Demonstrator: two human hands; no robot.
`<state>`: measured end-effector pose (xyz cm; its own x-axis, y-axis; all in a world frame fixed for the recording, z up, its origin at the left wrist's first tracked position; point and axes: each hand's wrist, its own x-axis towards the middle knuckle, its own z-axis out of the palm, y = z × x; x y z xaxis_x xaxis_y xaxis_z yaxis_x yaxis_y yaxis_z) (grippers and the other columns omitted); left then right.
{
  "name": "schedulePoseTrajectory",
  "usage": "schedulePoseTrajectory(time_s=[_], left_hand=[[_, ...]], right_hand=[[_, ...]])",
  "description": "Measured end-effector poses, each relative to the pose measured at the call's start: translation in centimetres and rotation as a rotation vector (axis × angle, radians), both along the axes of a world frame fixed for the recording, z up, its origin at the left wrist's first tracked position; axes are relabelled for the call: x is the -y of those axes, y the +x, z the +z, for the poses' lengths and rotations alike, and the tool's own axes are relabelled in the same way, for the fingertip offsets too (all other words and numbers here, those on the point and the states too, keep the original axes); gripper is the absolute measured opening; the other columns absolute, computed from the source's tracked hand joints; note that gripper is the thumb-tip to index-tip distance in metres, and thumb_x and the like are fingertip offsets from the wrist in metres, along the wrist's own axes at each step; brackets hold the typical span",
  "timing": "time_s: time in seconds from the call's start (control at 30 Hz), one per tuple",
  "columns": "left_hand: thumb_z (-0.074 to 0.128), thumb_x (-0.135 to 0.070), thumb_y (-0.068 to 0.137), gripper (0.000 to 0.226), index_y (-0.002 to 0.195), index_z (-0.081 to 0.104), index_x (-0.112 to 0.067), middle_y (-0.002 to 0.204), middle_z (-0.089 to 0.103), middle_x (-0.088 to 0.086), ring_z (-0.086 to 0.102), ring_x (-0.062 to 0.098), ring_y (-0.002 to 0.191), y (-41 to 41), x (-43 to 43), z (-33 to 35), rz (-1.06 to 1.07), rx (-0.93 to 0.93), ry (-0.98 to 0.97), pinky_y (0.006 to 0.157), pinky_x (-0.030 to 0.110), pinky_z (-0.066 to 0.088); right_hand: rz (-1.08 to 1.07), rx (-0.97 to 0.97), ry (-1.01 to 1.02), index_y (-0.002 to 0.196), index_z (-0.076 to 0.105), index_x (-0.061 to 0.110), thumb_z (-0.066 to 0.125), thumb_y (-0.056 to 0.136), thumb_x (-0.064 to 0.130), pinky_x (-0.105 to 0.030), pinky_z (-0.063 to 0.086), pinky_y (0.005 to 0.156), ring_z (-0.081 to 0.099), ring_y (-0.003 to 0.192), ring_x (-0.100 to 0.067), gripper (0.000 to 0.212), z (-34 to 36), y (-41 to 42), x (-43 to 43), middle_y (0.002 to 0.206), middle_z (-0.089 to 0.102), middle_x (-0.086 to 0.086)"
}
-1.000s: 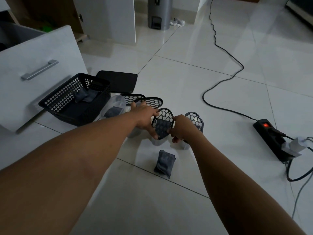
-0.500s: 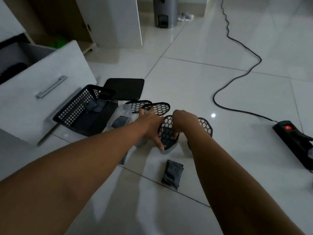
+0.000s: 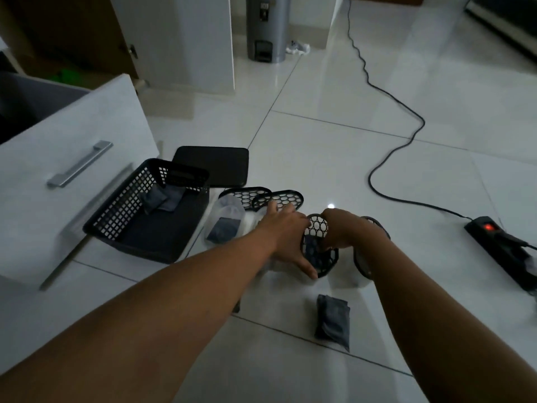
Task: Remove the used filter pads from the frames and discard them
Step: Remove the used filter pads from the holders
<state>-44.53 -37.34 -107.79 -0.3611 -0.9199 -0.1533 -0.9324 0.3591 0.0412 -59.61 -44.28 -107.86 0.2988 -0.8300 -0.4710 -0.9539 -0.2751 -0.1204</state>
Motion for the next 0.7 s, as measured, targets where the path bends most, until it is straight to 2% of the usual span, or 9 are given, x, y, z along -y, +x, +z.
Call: schedulePoseTrajectory(time_s=[0.1,0.2,0.27,0.37,0.43,0.6,0.7], left_hand=[[0.049,-0.101,0.043,0.126,0.143,0.04,-0.025,0.143,0.049,-0.002,0.039,0.025,0.133,2.0,1.1,-0.3,-0.065,-0.026,-0.098,0.107,0.058,0.022],[0.047,-0.104,0.034,0.14,0.146,0.035,-0.02,0.149,0.042,0.003,0.035,0.029,0.136,4.5,1.9,0.1,-0.009,-0.007,-0.022,0.11,0.063,0.02],[0.049,-0.103,0.029,0.145,0.145,0.034,-0.017,0.151,0.04,0.005,0.033,0.031,0.138,6.1,2.2,1.1,0.045,0.012,0.066,0.111,0.063,0.018],[0.045,-0.105,0.018,0.15,0.14,0.042,-0.017,0.146,0.044,0.005,0.034,0.03,0.135,7.4,2.8,2.3,0.062,0.083,0.104,0.109,0.063,0.014],[0.044,-0.105,0.017,0.153,0.143,0.04,-0.018,0.148,0.043,0.004,0.033,0.029,0.135,8.1,3.0,2.2,0.053,0.124,0.1,0.11,0.062,0.014],[0.051,-0.103,0.025,0.154,0.15,0.027,-0.016,0.153,0.036,0.007,0.028,0.032,0.139,8.2,2.4,2.3,0.001,0.238,0.141,0.113,0.063,0.012],[0.056,-0.1,0.023,0.158,0.152,0.025,-0.016,0.157,0.031,0.007,0.021,0.034,0.143,7.8,1.9,2.3,0.025,0.293,0.207,0.113,0.066,0.007]], right_hand=[[-0.024,-0.081,-0.035,0.13,0.053,0.016,0.073,0.078,0.036,-0.05,0.041,0.103,0.055,0.119,-0.027,0.06,0.9,0.5,1.5,0.131,0.057,-0.002],[-0.093,-0.049,-0.177,0.122,0.056,0.018,0.059,0.091,0.027,-0.051,0.031,0.1,0.055,0.115,-0.026,0.033,2.5,2.6,2.2,0.124,0.059,0.0],[-0.109,0.006,-0.216,0.114,0.06,0.019,0.056,0.091,0.019,-0.05,0.029,0.097,0.057,0.106,-0.025,0.024,2.8,4.6,2.5,0.113,0.063,-0.001],[-0.064,0.016,-0.207,0.102,0.064,0.022,0.055,0.092,0.021,-0.051,0.029,0.094,0.058,0.1,-0.023,0.014,1.6,7.1,3.1,0.102,0.063,0.001],[-0.012,-0.02,-0.193,0.099,0.064,0.023,0.054,0.092,0.018,-0.053,0.03,0.094,0.059,0.099,-0.022,0.013,0.0,8.5,3.8,0.098,0.063,0.003],[0.062,-0.063,-0.212,0.11,0.063,0.025,0.06,0.088,0.017,-0.056,0.026,0.098,0.061,0.102,-0.023,0.024,-3.1,9.5,5.6,0.106,0.065,0.002],[0.102,-0.074,-0.171,0.115,0.061,0.023,0.064,0.086,0.013,-0.056,0.024,0.1,0.058,0.108,-0.023,0.031,-3.9,9.9,5.9,0.11,0.065,0.001]])
